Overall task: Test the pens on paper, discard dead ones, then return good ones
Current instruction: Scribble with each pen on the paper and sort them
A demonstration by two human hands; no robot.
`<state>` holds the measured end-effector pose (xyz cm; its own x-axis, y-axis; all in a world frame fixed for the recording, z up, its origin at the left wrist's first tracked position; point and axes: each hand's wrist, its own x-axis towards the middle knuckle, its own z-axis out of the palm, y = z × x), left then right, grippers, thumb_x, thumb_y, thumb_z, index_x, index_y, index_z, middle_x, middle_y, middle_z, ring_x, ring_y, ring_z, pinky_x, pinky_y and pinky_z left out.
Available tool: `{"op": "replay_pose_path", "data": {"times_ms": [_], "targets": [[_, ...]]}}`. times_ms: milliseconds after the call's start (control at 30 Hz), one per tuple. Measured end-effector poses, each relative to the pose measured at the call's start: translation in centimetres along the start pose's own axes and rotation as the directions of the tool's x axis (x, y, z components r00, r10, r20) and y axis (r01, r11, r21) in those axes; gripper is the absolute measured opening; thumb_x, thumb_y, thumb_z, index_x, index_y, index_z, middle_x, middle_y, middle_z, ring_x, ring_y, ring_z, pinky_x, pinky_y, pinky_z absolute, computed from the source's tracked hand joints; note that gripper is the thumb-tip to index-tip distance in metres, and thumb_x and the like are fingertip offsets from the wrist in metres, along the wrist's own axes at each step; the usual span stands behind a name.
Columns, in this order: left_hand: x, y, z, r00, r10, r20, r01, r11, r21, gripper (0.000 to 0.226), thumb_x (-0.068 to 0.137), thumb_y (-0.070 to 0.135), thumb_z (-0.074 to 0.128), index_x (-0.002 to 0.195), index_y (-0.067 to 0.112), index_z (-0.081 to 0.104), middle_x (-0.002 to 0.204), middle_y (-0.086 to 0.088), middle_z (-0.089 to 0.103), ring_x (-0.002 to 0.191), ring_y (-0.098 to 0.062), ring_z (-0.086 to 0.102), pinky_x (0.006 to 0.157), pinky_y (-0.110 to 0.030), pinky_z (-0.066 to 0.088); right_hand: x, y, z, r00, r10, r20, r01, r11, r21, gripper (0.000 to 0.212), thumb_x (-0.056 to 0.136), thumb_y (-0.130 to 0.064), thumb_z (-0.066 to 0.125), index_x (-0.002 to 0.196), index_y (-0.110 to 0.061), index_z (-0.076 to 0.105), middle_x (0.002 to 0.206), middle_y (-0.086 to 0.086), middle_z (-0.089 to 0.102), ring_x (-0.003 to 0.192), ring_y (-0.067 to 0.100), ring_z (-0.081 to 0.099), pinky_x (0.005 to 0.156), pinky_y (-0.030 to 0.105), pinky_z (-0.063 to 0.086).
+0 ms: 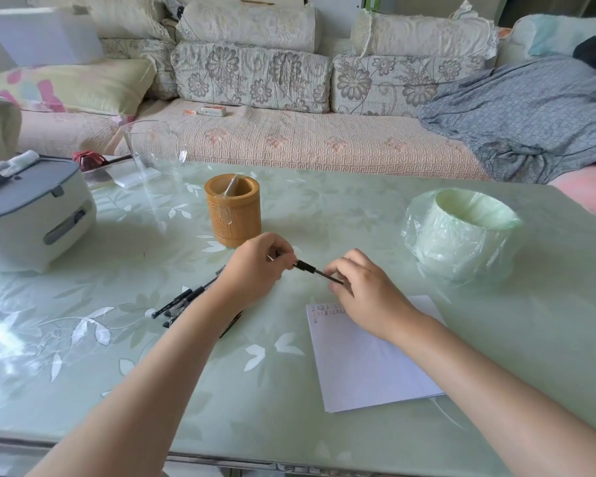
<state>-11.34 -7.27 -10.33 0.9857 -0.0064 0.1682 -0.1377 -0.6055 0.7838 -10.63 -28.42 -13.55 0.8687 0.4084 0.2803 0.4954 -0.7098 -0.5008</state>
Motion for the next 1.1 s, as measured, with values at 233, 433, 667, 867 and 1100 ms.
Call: {"op": "replay_pose_path", "data": {"times_ms": [233,433,667,867,1100], "targets": [[0.7,-2.4,-1.8,1.0,0.008,-0.021,-0.003,0.97,0.242,0.035,0.09,0.026,0.062,0.122,0.025,0.046,0.098,0.01,0.062,0.082,-0.013,0.057,0.072,-0.028,0.048,3.6,-1.3,0.3,0.983,0.17,-0.075,-0.177,0.978,-0.106,0.006,0.086,-0.025,0.065,0.088,-0.025,0.071,0.085,-0.007,0.06,0.083,0.016,0.057,0.074,0.029,0.047],[0.2,-4.3,-3.8,0.978,-0.16,0.135,0.085,0.894,0.44,0.029,0.081,0.039,0.065,0.108,0.029,0.058,0.094,0.01,0.058,0.088,-0.015,0.054,0.07,-0.027,0.044,10.4,-1.4,2.0,0.929,0.361,-0.08,-0.37,0.911,-0.181,0.012,0.076,-0.013,0.059,0.069,-0.01,0.069,0.066,0.005,0.065,0.072,0.03,0.058,0.06,0.029,0.048],[0.2,-4.6,-3.8,0.983,-0.069,0.17,-0.019,0.883,0.47,0.031,0.071,0.036,0.076,0.099,0.029,0.066,0.077,0.016,0.043,0.085,-0.015,0.048,0.066,-0.024,0.039,14.0,-1.0,4.6,0.904,0.422,-0.064,-0.424,0.874,-0.238,0.028,0.078,-0.013,0.061,0.056,-0.014,0.042,0.061,0.008,0.042,0.068,0.031,0.048,0.051,0.027,0.032],[0.4,-5.1,-3.9,0.981,-0.06,0.182,-0.032,0.885,0.464,0.042,0.07,0.037,0.078,0.109,0.029,0.063,0.101,0.006,0.05,0.091,-0.015,0.047,0.073,-0.027,0.045,13.6,-1.0,4.5,0.91,0.413,-0.037,-0.399,0.849,-0.346,0.019,0.088,-0.029,0.061,0.097,-0.014,0.069,0.103,0.008,0.068,0.1,0.033,0.062,0.072,0.031,0.047],[0.1,-4.8,-4.3,0.979,-0.066,0.194,-0.026,0.899,0.437,0.049,0.072,0.04,0.076,0.117,0.029,0.058,0.109,0.004,0.05,0.097,-0.016,0.049,0.084,-0.032,0.049,11.0,-4.0,3.4,0.999,-0.036,0.03,0.042,0.968,-0.248,0.012,0.085,-0.017,0.06,0.089,-0.027,0.065,0.098,-0.007,0.058,0.088,0.014,0.052,0.074,0.028,0.041]]}}
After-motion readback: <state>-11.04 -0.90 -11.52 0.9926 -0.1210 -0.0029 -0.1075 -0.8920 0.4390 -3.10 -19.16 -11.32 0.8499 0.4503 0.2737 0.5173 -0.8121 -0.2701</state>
